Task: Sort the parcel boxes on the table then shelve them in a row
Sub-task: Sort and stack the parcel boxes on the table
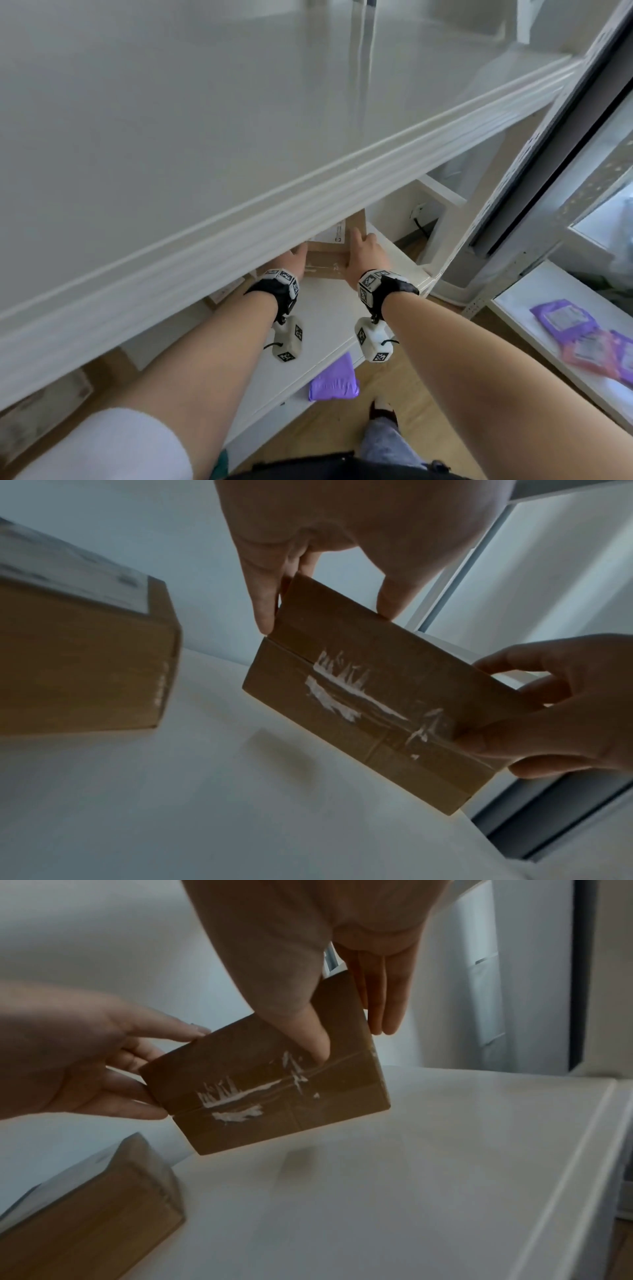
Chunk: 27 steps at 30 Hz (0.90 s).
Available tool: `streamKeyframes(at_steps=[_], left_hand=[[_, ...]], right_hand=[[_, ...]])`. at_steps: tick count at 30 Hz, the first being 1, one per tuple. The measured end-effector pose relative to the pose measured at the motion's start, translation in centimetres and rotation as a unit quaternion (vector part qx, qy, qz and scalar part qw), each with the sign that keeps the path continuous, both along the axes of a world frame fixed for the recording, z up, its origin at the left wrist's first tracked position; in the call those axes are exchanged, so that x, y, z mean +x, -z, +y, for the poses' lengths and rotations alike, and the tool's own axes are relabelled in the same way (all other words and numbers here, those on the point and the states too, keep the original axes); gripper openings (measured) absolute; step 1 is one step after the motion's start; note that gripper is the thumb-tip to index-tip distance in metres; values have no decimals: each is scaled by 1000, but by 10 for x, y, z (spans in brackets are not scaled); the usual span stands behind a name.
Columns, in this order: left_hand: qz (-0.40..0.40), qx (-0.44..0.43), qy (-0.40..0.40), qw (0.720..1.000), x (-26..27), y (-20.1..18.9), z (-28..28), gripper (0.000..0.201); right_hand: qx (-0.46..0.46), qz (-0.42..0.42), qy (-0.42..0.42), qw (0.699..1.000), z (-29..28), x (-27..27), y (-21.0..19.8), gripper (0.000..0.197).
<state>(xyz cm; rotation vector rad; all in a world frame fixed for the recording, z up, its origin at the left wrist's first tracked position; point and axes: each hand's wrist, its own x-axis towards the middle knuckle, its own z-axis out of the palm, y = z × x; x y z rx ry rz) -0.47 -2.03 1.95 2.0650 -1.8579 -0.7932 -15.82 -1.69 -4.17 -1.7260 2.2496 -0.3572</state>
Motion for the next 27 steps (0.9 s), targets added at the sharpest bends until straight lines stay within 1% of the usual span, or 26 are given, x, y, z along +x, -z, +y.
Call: streamKeyframes(at_steps=[2,5,6,9,14,17,19,22,27], left_hand=[[-10,-28,-14,999,15,13,4,46],[-31,-45,-23,998,37,33,16,73],[-29,-50,-33,998,43,36,24,76],[-17,-51,-57,997,57,39,50,77],[-6,-56,-117,992,70,31,97,79],[-35,-59,-142,987,73,28,134,78],[-47,-65,-166,983,74,28,159,73],[-47,-77,-210,974,75,26,198,73],[-42,-74,-290,953,94,27,262,76]], right_hand=[[-3,2,7,1000,18,15,-1,56],[8,11,5,1000,44,34,-5,58],[14,15,-3,1000,52,39,-6,58],[15,22,-35,999,71,49,-11,56],[-13,13,-78,997,102,60,-20,55],[-24,1,-94,995,131,68,-17,61],[-29,-5,-93,995,153,72,-14,64],[-25,-7,-108,994,183,78,-13,66],[-21,18,-190,981,220,98,-20,65]])
